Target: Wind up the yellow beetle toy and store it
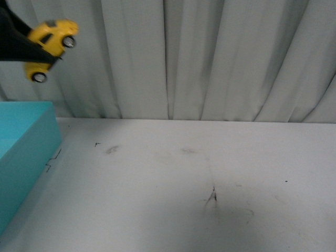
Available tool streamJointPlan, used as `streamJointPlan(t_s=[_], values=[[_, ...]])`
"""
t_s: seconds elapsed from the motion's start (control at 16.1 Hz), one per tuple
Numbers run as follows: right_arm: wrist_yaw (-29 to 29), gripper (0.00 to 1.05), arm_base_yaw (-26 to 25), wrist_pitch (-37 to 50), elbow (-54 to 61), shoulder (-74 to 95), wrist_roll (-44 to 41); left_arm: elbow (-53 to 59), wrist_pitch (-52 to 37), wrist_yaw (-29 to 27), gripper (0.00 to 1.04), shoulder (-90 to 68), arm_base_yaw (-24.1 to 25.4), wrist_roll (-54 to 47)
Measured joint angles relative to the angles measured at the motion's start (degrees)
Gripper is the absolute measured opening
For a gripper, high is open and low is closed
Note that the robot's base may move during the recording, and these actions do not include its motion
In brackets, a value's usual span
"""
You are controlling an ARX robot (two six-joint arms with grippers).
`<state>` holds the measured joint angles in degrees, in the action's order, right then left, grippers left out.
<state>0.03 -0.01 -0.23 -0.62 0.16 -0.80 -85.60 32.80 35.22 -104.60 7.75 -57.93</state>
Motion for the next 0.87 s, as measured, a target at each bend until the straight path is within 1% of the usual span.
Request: streamJointPlan(t_s=[0.12, 0.19, 0.37, 0.68, 0.87], values=[[0.0, 0.98, 0.0, 0.0, 0.0, 0.0, 0.0, 4.0, -5.3, -1.3, 0.41, 1.4, 7.1, 5.6], [0.0, 0.98, 0.0, 0.0, 0.0, 0.0, 0.0, 6.1, -7.7, -3.8, 0.41, 1.4, 9.6, 7.9], [0.0, 0.98, 0.0, 0.0, 0.0, 0.0, 0.0, 12.0, -12.3, -10.6, 0.41, 1.4, 14.6, 11.7], [0.0, 0.98, 0.0, 0.0, 0.0, 0.0, 0.0, 19.7, -19.1, -20.9, 0.41, -3.6, 17.2, 14.6], [0.0, 0.98, 0.0, 0.0, 0.0, 0.0, 0.0, 20.6, -24.7, -26.9, 0.41, -8.5, 18.3, 18.4]])
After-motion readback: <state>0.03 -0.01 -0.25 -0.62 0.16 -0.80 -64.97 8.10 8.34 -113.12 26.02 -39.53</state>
